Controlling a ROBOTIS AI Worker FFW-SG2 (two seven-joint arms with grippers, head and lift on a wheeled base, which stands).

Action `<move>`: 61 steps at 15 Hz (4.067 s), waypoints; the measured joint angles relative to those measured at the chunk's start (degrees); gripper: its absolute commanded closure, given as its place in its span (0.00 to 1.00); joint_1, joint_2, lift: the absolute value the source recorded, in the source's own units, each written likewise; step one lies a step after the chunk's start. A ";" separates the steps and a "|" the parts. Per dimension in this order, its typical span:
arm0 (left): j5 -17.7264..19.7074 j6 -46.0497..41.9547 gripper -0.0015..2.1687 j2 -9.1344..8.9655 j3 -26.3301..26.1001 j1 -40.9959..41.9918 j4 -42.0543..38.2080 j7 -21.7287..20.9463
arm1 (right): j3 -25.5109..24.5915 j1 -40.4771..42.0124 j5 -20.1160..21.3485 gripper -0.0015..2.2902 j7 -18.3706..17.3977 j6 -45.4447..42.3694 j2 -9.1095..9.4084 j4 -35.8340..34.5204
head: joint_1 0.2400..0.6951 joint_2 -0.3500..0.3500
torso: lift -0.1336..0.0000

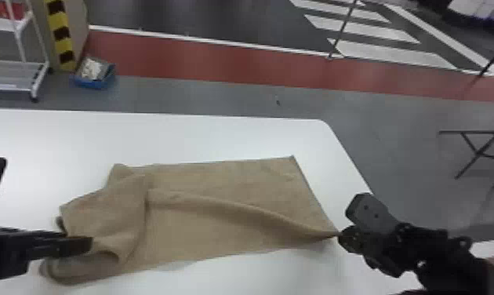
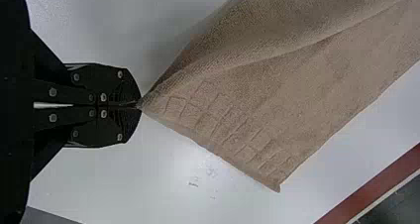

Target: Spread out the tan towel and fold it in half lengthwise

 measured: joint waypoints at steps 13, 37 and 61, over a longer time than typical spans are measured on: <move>6.26 -10.20 0.99 -0.72 11.31 -11.25 3.99 12.82 | -1.23 0.39 0.57 0.90 -0.26 0.29 0.00 -0.22 | 1.00 0.27 | 0.07; -2.02 -37.09 0.13 10.49 13.59 9.73 1.60 -13.91 | 2.63 -1.06 4.62 0.90 0.93 2.74 0.00 -3.27 | 1.00 0.30 | 0.07; -22.90 -62.56 0.28 12.90 10.55 6.87 17.59 -30.55 | 1.84 -0.50 3.70 0.90 0.32 3.39 0.00 -1.77 | 1.00 0.33 | 0.07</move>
